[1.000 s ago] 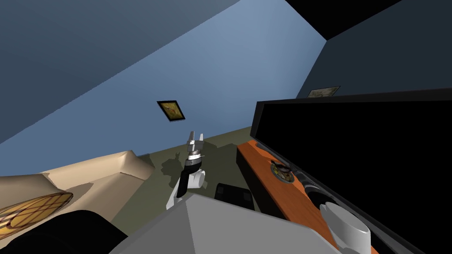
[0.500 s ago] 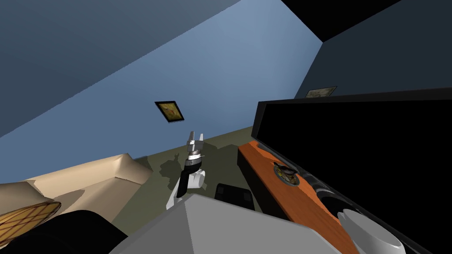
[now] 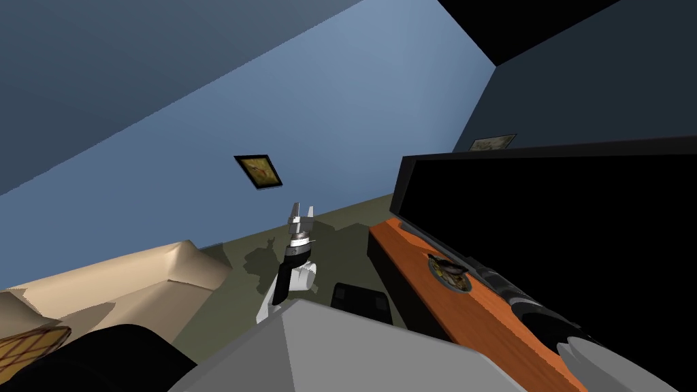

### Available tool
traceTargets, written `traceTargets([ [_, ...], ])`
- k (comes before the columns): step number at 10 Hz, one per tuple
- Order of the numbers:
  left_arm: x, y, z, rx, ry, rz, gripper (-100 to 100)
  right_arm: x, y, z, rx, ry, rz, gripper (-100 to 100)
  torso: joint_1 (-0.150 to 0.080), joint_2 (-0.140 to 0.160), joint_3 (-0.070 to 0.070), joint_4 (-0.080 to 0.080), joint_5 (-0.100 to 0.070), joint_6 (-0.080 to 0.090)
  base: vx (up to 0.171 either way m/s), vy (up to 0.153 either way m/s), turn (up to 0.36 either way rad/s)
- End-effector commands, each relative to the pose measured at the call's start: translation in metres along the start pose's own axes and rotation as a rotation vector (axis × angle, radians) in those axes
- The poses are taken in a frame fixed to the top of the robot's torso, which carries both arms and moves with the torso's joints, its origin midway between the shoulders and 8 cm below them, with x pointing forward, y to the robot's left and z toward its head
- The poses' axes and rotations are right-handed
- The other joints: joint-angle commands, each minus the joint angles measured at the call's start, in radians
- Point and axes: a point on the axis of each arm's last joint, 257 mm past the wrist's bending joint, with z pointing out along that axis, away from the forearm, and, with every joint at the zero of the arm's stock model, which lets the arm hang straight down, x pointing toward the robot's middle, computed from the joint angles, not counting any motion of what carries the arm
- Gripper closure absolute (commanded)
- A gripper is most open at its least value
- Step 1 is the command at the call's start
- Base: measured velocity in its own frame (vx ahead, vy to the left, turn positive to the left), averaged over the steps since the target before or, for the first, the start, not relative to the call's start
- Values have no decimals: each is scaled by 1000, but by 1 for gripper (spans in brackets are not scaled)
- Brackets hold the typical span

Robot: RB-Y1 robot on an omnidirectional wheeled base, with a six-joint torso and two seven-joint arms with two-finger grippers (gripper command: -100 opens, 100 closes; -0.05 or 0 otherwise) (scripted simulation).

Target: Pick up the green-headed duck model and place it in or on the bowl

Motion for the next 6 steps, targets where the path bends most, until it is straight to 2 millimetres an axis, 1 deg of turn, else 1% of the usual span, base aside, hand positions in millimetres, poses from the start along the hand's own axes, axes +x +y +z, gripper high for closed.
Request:
traceTargets([
  [1,0,0,0,0,0,0,0,0,0,0,0,0,0,0,0,0,0,0,0,0,4,7,1],
  [6,0,0,0,0,0,0,0,0,0,0,0,0,0,0,-3,2,1,1,-1,0,0,0,0],
])
